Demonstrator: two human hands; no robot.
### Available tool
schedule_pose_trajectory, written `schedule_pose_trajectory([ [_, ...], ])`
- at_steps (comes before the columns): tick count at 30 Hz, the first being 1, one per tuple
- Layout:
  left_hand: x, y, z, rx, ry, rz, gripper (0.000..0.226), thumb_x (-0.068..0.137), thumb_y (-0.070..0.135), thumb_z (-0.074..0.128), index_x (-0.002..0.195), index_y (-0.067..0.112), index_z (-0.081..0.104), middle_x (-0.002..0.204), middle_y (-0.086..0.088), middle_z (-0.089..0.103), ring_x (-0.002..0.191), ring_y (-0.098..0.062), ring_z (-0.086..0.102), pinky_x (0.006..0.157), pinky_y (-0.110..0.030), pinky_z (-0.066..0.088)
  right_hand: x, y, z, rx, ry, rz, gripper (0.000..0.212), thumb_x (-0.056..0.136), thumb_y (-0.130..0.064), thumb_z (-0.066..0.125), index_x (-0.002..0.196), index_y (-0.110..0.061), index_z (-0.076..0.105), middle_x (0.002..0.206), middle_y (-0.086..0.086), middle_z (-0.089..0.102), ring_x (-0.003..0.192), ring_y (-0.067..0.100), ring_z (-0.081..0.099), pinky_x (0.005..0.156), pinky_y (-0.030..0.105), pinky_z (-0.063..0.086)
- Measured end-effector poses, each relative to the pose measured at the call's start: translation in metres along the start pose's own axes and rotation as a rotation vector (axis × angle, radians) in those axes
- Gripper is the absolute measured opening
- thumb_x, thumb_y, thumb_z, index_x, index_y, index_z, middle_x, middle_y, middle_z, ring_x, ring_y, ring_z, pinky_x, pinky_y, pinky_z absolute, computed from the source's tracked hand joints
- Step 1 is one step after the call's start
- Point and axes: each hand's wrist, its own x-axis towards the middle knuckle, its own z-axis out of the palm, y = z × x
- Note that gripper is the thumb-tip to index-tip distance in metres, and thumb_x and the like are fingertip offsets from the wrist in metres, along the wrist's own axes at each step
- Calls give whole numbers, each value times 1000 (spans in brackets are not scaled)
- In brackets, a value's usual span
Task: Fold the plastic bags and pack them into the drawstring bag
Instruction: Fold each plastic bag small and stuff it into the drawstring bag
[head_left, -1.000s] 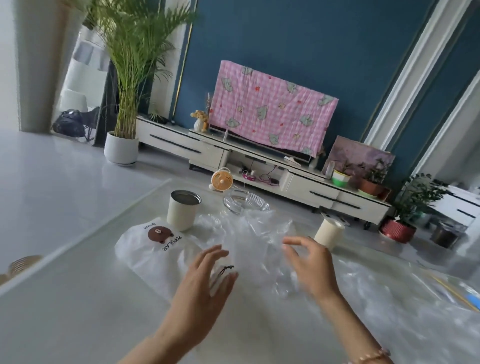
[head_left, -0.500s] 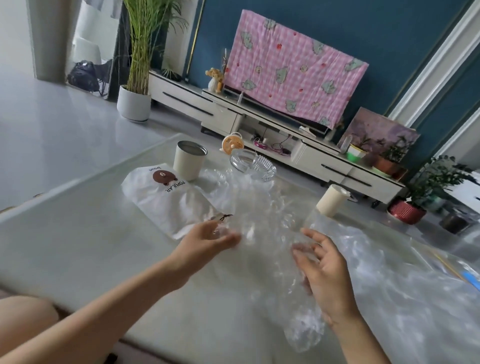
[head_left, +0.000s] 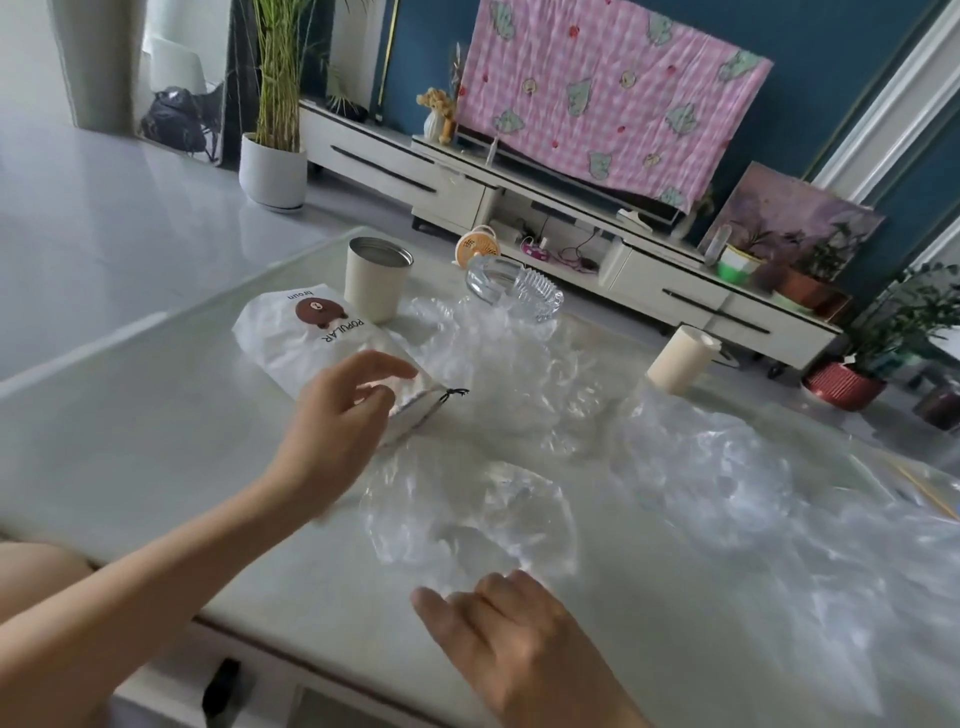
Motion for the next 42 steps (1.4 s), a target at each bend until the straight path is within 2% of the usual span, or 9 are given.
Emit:
schedule_pose_trajectory([
  [6,-29,-13,12,345,-382,262,23,91,16,49,101,25,67,101,16,65,96,2,54,77,-4,36,6,-16,-6,286,-127,198,44,78,-35,53,119,-20,50,69,-12,59,61,7,52,65,18,44],
  [10,-45,-40,21,563,-574,368,37,90,17,34,112,15,65,115,3,63,112,-11,51,90,-12,34,10,-11,-14,602,220,700,16,86,-21,53,97,-20,64,88,-15,62,78,4,57,75,14,45],
  [13,-43,-53,23,688,-690,432,58,67,20,19,99,15,67,106,3,65,106,-15,53,92,-27,42,13,-19,15,466,157,804,37,82,-14,41,118,-18,52,118,-4,59,111,9,51,96,17,38],
  [18,-52,-40,31,764,-519,358,55,49,9,25,89,13,63,102,-3,63,90,-23,62,71,-18,36,7,-24,48,254,-199,858,48,77,-17,39,123,-6,46,131,15,55,127,29,47,106,31,22],
  [24,-46,-58,49,950,-474,440,44,80,19,40,114,4,63,123,-15,61,119,-33,55,98,-42,43,20,-19,48,217,-14,917,51,77,-6,31,125,-2,46,131,18,54,128,31,44,109,33,21],
  [29,-36,-81,46,1234,-641,433,51,91,38,31,122,12,62,128,-12,59,120,-34,53,101,-41,26,-1,5,60,214,-397,902,55,83,-29,29,122,-8,61,130,14,57,120,29,55,101,40,41],
  [33,-36,-75,45,1263,-677,326,75,96,55,5,118,16,66,122,-15,62,110,-36,61,92,-48,47,-26,22,46,290,-542,844,107,68,-75,-24,148,-22,23,157,2,12,146,18,8,112,27,-10],
  [38,-40,-68,45,1131,-635,214,126,47,79,-38,150,17,0,158,-4,1,146,-20,0,114,-32,-7,-46,35,28,287,-688,889,121,48,-82,-34,150,-29,3,158,-7,-9,144,7,-11,110,21,-15],
  [42,-42,-65,42,1148,-599,210,130,40,77,-42,151,24,3,159,-3,-2,145,-17,-2,113,-30,-7,-58,42,16,294,-779,882,121,43,-83,-35,148,-31,-8,155,-11,-19,136,0,-23,112,30,-17],
])
